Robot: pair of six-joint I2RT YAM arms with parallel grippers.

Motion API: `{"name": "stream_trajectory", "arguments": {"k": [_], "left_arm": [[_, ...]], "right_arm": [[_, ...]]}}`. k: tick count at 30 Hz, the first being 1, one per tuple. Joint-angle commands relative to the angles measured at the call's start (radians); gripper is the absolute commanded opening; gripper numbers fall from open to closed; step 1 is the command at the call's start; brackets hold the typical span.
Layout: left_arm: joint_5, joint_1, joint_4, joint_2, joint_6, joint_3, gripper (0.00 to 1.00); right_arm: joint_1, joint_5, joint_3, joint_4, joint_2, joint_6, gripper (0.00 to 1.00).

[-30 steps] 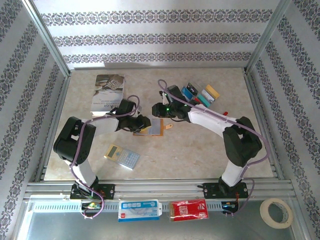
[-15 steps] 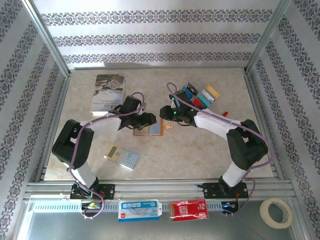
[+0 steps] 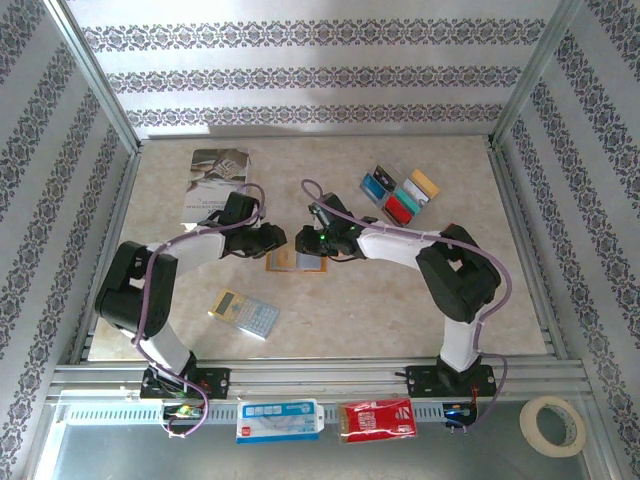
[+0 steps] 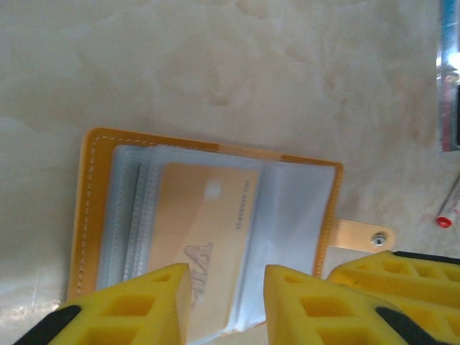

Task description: Take the credit cards out of the card holder

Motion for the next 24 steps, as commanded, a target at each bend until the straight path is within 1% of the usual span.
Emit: {"name": "stream_trajectory", "arguments": {"k": [1, 6, 14, 24], "left_arm": [[-0.022, -0.001, -0.044, 0.037, 0.029, 0.039, 0.30], [-0.051, 0.000, -0.050, 0.055, 0.031, 0.040, 0.24], [-0.078, -0.003, -0.064, 0.064, 0.028, 0.041, 0.17], [-0.107, -0.007, -0.049, 0.078, 0.017, 0.010, 0.16]], "right_arm": [[-0.006, -0.031, 0.033, 0.019, 0.035, 0.050, 0.18], [-0.003, -0.045, 0.031, 0.038, 0.076, 0.083, 0.14], [-0.001, -0.053, 0.039, 0.055, 0.110, 0.097, 0.13], [-0.015, -0.070, 0.035, 0.060, 0.130, 0.100, 0.16]]}}
